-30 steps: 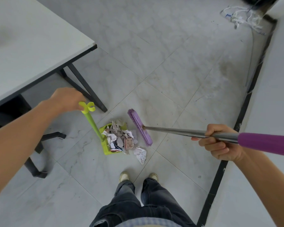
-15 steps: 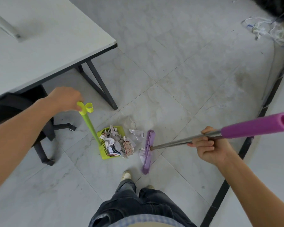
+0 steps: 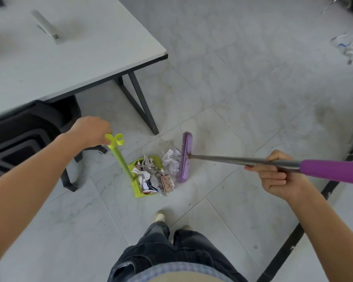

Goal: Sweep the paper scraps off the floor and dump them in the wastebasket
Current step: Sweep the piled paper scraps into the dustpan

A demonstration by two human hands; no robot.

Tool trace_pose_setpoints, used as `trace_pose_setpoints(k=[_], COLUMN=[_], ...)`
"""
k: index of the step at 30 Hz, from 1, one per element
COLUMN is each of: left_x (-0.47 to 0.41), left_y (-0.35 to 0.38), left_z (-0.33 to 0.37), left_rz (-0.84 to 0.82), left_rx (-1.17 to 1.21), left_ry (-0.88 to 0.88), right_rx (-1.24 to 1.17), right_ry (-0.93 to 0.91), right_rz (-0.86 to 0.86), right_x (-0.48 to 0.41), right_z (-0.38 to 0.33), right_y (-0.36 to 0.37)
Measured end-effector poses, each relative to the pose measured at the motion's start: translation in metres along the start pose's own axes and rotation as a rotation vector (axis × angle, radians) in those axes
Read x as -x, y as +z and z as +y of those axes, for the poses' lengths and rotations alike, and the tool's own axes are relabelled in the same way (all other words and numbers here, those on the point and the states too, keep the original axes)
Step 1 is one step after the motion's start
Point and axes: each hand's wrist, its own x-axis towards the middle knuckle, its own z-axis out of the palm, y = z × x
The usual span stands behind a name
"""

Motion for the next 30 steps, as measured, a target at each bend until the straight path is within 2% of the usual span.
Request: trace_pose_setpoints(k=[2,4,5,7,9,13,18,22,26,30], left_x=[0.007,0.015,0.019,0.025,0.027,0.026,0.028,0.025,0.025,0.026], left_y=[0.004,0.008,0.009,0.011,0.013,0.012,0.010,0.009,0.007,0.008], left_z=[0.007,0.014,0.018,0.027,0.035,0.042,0.042,0.043,0.042,0.041], left_rz=[0.000,-0.006,-0.006,-0.003,0.011,0.018,0.014,0.008,0.008,0.017], left_rx=[0.037,0.075,0.093,0.121,0.131,0.130,0.150,0.171,0.175,0.181], left_ry=[-0.041,-0.090,-0.115,-0.156,-0.170,-0.174,-0.209,-0.207,-0.208,-0.210], right_rx=[0.155,0.336,0.422,0.784,1.011,1.244,1.173,1.166,0.975,0.722], right_ry=[0.026,0.153,0.211,0.187,0.203,0.210,0.435,0.539,0.535,0.432], right_rz=[-0.071,-0.044,0.044,0.275,0.315,0.367,0.288,0.284,0.221,0.176], right_x=[-0.001,-0.007,-0.012,-0.022,-0.043,-0.083,-0.097,-0.074,-0.052,-0.036], right_z=[-0.015,-0.026,-0.031,-0.028,-0.022,0.005,0.042,0.052,0.026,-0.008], right_y=[0.004,0.028,0.036,0.058,0.069,0.076,0.067,0.063,0.062,0.069])
